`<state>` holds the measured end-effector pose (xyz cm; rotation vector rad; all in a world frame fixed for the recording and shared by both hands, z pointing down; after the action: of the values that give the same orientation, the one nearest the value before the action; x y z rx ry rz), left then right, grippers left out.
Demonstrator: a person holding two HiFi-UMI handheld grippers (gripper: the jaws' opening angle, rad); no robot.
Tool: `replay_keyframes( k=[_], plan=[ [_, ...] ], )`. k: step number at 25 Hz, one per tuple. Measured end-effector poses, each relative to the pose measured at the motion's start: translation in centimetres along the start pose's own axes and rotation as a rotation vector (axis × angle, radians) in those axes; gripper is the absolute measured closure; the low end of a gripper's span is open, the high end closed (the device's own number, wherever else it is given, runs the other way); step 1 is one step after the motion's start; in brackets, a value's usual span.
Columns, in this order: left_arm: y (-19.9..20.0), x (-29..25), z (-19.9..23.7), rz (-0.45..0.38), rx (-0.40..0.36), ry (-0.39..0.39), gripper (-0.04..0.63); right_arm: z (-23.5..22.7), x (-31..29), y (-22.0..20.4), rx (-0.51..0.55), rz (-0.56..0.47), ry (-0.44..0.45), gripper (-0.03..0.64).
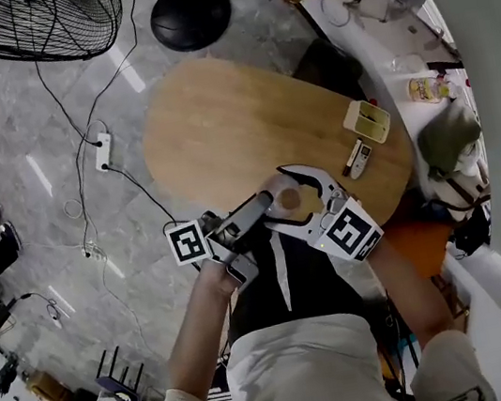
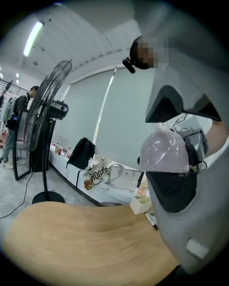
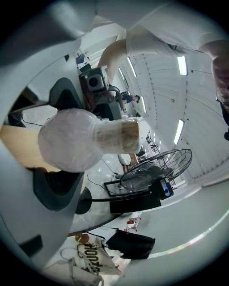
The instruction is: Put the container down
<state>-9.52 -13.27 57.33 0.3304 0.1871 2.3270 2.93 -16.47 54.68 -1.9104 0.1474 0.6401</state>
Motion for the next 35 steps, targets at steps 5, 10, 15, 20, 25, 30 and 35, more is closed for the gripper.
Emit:
replay_keyframes(
  k=[5,10,15,20,25,30,35],
  plan=[
    [2.2,-0.8,5.9,-0.044,-0.001,0.037,0.267,-5.0,-2.6,-4.7,-0.037,0.013,-0.011,0.23],
    [4.4,0.0,11.4,-0.087,-0.015,0.085,0.267,-9.4,-5.6,-9.3,-0.068,0.024,-0.043,0.23],
    [6.1,2.4,15.6,-0.114,-0.08,0.166,0.267,-13.4,-9.2,-13.8,-0.088,0.041,-0.086,0.23],
    [7.0,4.9,20.0,-0.115,-0.109,0.212,0.267,-16.5,-13.0,-18.1,-0.083,0.055,-0.143,0.23],
    [7.8,5.8,22.8,-0.141,-0.109,0.206,0.267,-18.8,-16.4,-21.9,-0.077,0.092,-0.183,0.23],
    [8.5,6.2,24.3,-0.147,-0.098,0.185,0.267,-20.6,-18.8,-24.2,-0.073,0.116,-0.227,0.23],
    [10.1,6.8,25.1,-0.149,-0.107,0.177,0.267,-21.9,-20.9,-25.1,-0.056,0.12,-0.264,0.23]
  ],
)
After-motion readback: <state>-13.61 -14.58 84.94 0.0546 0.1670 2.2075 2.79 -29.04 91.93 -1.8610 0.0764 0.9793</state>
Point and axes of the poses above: the fingertips, and each gripper's own axes: x backward along the fingers, z to its left, y out of its top, the point moved 8 cm from there along x, backward along the fingers, and after that the axes turned 9 degrees about -y, right-handed, at the moved point
